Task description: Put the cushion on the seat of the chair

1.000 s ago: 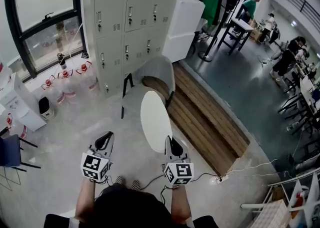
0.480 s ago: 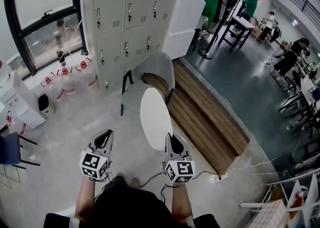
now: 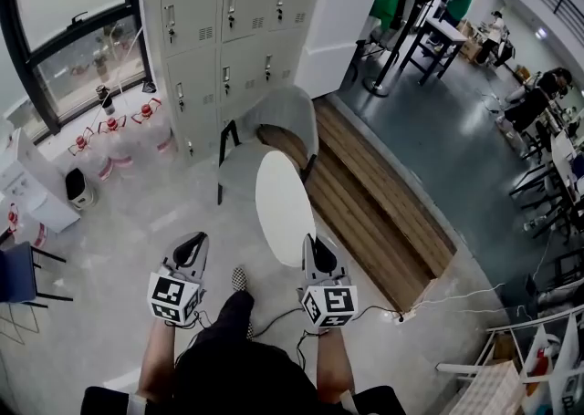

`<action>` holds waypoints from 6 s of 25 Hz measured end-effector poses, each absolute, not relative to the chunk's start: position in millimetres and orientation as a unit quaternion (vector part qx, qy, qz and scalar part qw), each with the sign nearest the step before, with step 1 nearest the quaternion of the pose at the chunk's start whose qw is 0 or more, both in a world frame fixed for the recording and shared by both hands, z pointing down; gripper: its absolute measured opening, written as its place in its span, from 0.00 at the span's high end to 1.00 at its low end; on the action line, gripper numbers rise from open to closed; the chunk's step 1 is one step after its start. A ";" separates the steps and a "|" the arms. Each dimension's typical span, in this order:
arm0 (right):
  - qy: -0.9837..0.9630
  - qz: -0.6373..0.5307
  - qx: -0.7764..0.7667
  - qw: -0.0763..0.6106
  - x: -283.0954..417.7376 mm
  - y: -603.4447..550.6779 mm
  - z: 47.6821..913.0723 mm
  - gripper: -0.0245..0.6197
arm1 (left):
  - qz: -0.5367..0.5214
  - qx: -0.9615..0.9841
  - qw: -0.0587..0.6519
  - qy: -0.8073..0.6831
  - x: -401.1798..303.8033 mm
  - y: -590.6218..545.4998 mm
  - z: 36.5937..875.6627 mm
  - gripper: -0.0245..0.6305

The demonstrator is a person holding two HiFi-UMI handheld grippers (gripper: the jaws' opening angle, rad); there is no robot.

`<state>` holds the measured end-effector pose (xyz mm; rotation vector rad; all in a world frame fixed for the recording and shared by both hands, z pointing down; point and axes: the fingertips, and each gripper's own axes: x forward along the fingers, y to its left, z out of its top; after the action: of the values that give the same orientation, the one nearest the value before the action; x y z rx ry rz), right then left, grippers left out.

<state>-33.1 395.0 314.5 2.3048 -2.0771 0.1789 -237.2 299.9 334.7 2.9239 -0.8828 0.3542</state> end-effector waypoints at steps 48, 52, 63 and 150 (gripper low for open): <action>-0.777 0.133 0.609 0.085 77.4 4.4 417.1 0.90 | 0.136 0.904 0.089 -0.394 -101.7 -37.4 417.5 0.92; -0.791 0.152 0.584 0.098 72.9 -17.4 443.6 0.90 | 0.148 0.893 0.105 -0.411 -99.1 -47.6 437.5 0.92; -0.812 0.204 0.537 0.107 59.2 -57.9 519.3 0.90 | 0.174 0.868 0.150 -0.440 -99.1 -65.3 515.5 0.92; -0.659 0.306 0.641 0.247 285.9 -222.5 996.5 0.90 | 0.243 0.831 0.268 -0.421 -15.6 -180.7 888.1 0.92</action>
<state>285.9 -222.5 996.5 1.7486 -1.7977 0.8358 -15.6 -180.7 888.1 2.2428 -1.1365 0.6564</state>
